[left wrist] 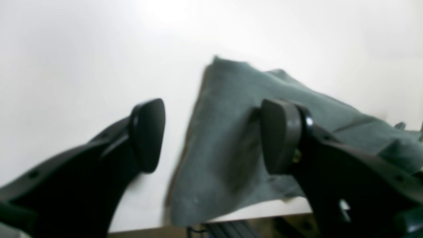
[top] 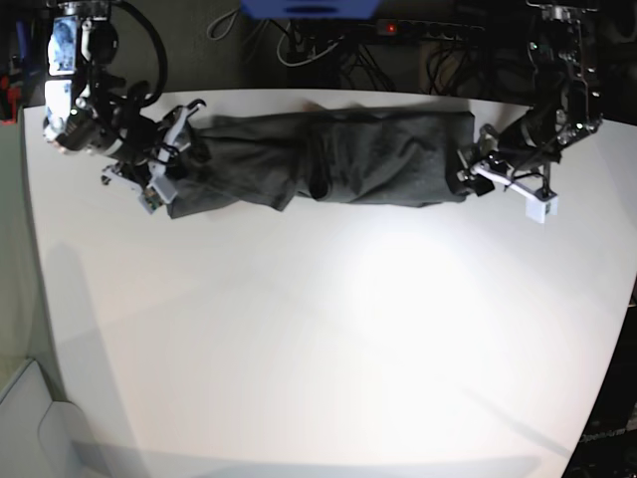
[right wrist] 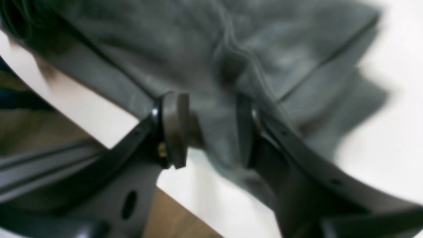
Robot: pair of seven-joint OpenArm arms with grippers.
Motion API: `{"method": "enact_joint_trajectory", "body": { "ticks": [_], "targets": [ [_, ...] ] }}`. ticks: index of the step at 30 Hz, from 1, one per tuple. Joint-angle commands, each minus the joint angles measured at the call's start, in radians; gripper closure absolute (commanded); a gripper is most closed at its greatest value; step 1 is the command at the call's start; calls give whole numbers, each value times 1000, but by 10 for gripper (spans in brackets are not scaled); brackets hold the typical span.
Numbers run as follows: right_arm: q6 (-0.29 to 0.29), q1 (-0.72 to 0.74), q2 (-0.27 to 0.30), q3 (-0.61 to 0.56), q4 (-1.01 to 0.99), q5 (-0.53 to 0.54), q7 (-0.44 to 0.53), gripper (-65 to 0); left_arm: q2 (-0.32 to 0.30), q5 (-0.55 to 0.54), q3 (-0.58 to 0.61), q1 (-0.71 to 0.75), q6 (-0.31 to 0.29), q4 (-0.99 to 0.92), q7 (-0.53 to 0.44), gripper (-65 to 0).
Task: Layout the t-shirt on the table in an organized manner, then fold the t-shirt properly
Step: 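Hold the strip with both grippers and pull it straight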
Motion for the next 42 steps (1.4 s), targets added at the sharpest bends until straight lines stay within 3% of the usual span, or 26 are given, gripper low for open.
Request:
{"method": "enact_joint_trajectory", "body": {
  "ticks": [1,6,10,20,29,42],
  "targets": [
    [0,7,8,28,41,18,-10,-296,-13,-2,2,-17,0,-6,-5,-438],
    [0,36,-27,162,112,20,-142,-340,-13,-1,16,-40,0,-80,-5,-438],
    [0,59,-27,222,107,20,-188,-349,1,4,16,-52,0,-90,-5,-438],
    [0,71,-74,229,15,18,-191,-416,8,1,16,-54,0,-78,1,-438],
    [0,110,-105,229,-89,20,-191,-418,8,2,16,-54,0,-76,4,-438],
    [0,136,-105,229,-180,20,-188,-417,8,-4,16,-54,0,-76,6,-438]
  ]
}}
